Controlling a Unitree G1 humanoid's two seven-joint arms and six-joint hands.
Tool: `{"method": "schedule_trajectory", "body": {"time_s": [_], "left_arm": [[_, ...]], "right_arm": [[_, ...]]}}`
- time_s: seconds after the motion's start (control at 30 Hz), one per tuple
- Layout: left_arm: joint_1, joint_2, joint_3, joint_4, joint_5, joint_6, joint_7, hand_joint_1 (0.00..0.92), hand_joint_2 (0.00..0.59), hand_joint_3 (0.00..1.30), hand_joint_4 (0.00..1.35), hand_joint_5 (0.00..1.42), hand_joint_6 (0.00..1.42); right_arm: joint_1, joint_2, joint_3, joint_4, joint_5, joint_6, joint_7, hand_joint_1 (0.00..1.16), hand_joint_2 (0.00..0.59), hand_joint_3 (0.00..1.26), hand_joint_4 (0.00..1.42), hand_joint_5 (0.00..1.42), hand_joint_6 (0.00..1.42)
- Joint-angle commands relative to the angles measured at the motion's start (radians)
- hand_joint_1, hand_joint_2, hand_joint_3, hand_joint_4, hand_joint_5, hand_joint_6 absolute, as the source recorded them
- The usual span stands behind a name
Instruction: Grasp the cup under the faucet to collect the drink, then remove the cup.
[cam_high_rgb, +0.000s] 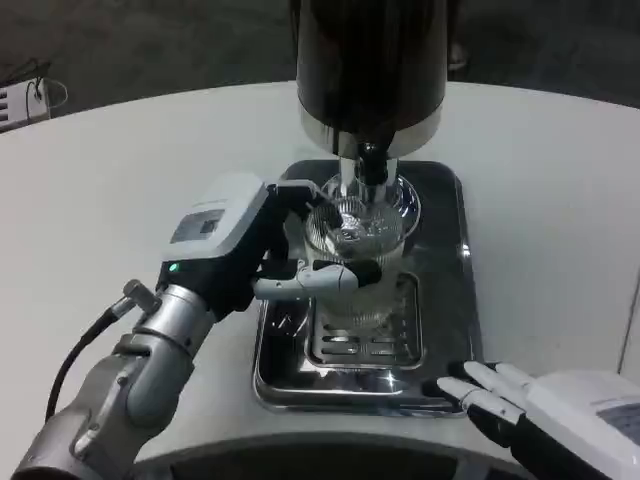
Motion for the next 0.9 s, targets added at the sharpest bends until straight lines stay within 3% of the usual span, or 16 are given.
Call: {"method": "schedule_trajectory", "body": {"time_s": [0.03,0.23,0.37,0.7,0.9], "left_arm": [[-0.024,0.011,-0.005,0.011,-0.018,-0.033,-0.01,0.174,0.039,0.58,0.55,0.91,1.26],[-0.033,0.015,-0.006,0.027,-0.034,-0.069,-0.02,0.147,0.025,0.48,0.38,0.71,1.1],[-0.035,0.022,-0.005,0.031,-0.051,-0.098,-0.024,0.129,0.02,0.44,0.33,0.65,1.08],[-0.014,0.055,0.022,0.011,-0.092,-0.131,-0.045,0.118,0.014,0.4,0.28,0.61,1.04],[0.057,0.108,0.069,-0.068,-0.142,-0.15,-0.075,0.118,0.013,0.4,0.28,0.61,1.04]], "right_arm": [[0.003,-0.015,0.017,-0.014,0.006,0.023,-0.012,0.62,0.438,0.08,0.0,0.0,0.07],[0.002,-0.029,0.037,-0.014,-0.004,0.054,-0.018,0.62,0.438,0.08,0.0,0.01,0.08],[-0.003,-0.033,0.055,-0.014,-0.015,0.071,-0.021,0.62,0.438,0.08,0.0,0.01,0.08],[-0.014,-0.029,0.106,-0.014,-0.058,0.101,-0.024,0.62,0.431,0.08,0.0,0.02,0.08],[-0.024,-0.016,0.13,-0.014,-0.088,0.103,-0.028,0.63,0.428,0.09,0.0,0.02,0.08]]}}
